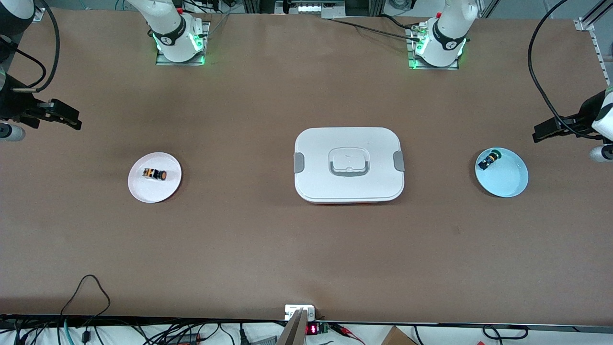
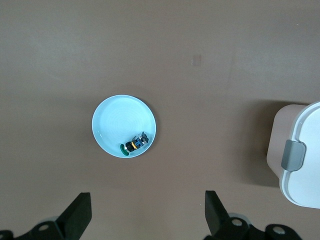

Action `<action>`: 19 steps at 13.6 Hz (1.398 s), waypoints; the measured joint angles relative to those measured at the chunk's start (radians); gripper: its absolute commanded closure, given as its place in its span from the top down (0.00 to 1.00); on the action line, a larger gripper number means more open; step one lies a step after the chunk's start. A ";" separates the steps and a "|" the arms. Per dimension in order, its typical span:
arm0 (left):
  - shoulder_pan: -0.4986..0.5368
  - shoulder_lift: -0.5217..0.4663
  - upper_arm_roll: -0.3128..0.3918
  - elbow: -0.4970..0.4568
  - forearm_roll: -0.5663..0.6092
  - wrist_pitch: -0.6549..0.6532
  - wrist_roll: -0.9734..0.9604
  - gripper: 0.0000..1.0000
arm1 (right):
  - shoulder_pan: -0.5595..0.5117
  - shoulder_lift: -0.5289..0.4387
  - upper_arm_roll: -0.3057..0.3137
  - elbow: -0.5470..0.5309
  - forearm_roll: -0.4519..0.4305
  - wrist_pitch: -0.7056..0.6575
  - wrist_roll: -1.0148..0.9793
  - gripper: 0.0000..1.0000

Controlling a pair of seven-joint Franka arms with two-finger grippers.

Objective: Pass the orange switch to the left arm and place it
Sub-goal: 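Move the right gripper over the switch on the white plate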

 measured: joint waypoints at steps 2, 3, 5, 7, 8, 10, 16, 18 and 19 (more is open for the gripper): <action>0.000 0.000 0.000 0.000 0.000 0.000 0.000 1.00 | 0.000 0.000 0.000 0.000 0.001 0.000 0.000 1.00; 0.000 0.000 0.000 0.000 0.000 0.000 0.000 1.00 | 0.000 0.000 0.000 0.000 0.001 0.000 0.000 1.00; 0.000 0.000 0.000 0.000 0.000 0.000 0.000 1.00 | 0.000 0.000 0.000 0.000 0.001 0.000 0.000 1.00; 0.000 0.000 0.000 0.000 0.000 0.000 0.000 1.00 | 0.000 0.009 0.000 0.000 0.002 0.000 0.000 1.00; 0.000 0.000 0.000 0.000 0.000 0.000 0.000 1.00 | 0.000 0.017 0.001 0.000 0.002 0.000 -0.003 1.00; 0.000 0.000 0.000 0.000 0.000 0.000 0.000 1.00 | 0.000 0.039 0.001 -0.001 0.002 -0.001 -0.008 1.00; 0.000 0.000 0.000 0.000 0.000 0.000 0.000 1.00 | -0.001 0.234 0.001 -0.011 0.030 0.037 -0.007 1.00; 0.000 0.000 0.000 0.000 0.000 0.000 0.000 1.00 | -0.001 0.295 0.001 -0.012 0.032 0.069 -0.007 1.00; 0.000 0.000 0.000 0.000 0.000 0.000 0.000 1.00 | -0.001 0.318 0.001 -0.016 0.033 0.091 -0.007 1.00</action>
